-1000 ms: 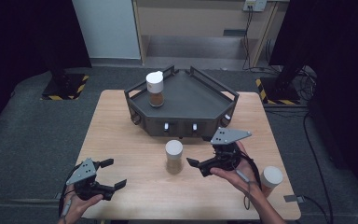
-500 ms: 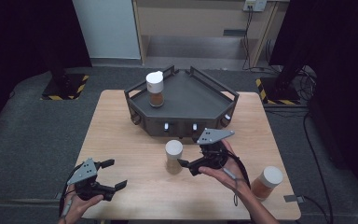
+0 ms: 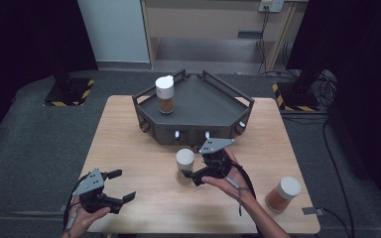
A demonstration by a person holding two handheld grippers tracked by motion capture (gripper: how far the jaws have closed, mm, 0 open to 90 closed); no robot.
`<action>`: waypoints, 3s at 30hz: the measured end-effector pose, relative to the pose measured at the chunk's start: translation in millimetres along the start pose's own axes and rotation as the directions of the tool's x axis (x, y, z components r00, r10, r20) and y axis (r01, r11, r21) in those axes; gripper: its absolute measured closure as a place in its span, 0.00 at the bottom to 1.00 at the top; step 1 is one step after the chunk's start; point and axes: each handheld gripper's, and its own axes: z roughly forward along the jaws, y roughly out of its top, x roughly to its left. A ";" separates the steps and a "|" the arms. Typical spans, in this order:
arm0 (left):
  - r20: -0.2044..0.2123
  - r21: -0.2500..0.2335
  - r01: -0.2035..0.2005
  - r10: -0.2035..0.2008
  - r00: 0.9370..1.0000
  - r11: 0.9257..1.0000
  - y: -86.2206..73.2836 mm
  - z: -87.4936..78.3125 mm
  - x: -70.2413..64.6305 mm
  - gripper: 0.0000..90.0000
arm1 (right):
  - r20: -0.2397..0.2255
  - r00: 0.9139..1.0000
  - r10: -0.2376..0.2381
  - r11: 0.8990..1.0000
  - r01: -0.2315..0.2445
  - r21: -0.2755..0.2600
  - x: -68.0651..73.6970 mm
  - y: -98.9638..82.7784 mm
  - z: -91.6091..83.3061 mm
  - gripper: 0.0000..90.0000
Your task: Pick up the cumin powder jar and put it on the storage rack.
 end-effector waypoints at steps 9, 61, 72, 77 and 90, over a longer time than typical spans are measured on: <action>0.000 0.002 -0.001 0.001 1.000 1.000 0.1 0.2 0.1 0.06 | 0.028 1.000 0.001 1.000 -0.001 0.004 -1.6 -1.8 10.4 0.09; -0.003 -0.030 0.040 -0.040 0.999 0.999 -4.0 -3.2 2.2 0.04 | 0.008 0.997 -0.079 0.995 0.078 0.057 -8.4 22.1 29.8 0.38; -0.003 -0.031 0.040 -0.040 0.999 0.999 -4.1 -3.2 2.1 0.04 | -0.013 0.996 -0.088 0.993 0.089 0.080 -12.3 49.2 9.4 0.38; -0.003 -0.028 0.040 -0.040 0.999 0.999 -3.9 -2.8 2.5 0.04 | -0.004 0.996 -0.089 0.993 0.089 0.082 -14.2 63.3 -2.3 0.38; -0.002 -0.027 0.040 -0.040 0.999 0.999 -3.9 -2.6 2.6 0.04 | 0.004 0.995 -0.097 0.993 0.097 0.070 -19.8 102.1 -28.2 0.38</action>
